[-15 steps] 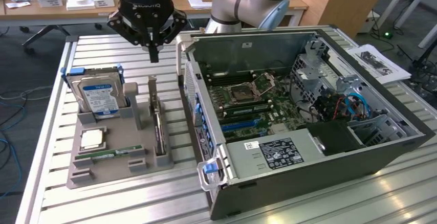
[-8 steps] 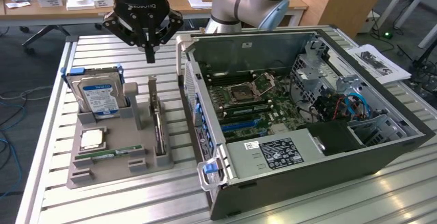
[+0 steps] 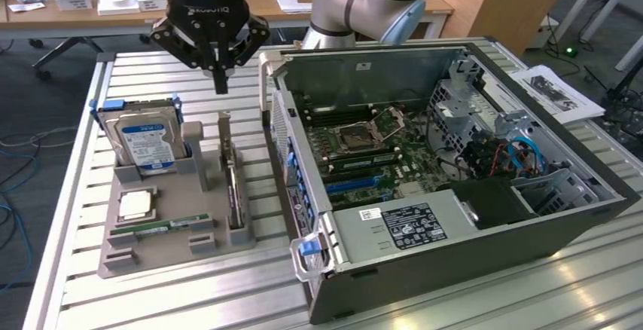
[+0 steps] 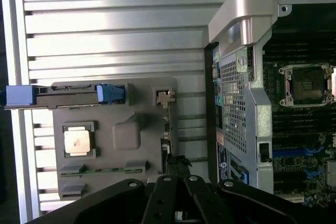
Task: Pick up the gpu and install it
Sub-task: 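Reach for the gpu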
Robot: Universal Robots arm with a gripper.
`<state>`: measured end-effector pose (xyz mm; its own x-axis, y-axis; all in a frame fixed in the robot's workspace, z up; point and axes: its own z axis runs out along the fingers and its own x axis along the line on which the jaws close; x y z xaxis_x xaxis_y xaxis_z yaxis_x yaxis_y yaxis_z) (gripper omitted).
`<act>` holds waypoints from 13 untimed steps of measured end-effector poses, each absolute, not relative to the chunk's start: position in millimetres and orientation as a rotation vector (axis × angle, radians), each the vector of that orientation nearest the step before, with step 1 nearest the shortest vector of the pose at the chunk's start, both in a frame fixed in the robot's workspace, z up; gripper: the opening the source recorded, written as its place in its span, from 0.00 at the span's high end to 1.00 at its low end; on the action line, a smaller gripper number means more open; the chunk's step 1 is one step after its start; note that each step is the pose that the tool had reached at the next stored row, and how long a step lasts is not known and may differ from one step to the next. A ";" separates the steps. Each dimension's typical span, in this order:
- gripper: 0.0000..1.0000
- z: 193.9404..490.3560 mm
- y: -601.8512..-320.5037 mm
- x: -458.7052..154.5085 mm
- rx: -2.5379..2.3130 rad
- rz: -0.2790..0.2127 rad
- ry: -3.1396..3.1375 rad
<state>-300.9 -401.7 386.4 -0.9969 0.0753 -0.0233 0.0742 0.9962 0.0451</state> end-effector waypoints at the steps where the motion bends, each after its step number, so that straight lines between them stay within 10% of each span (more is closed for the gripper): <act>1: 0.89 386.5 -403.0 -301.1 0.117 0.069 3.114; 13: 0.89 386.4 -419.7 -302.4 0.117 0.069 3.114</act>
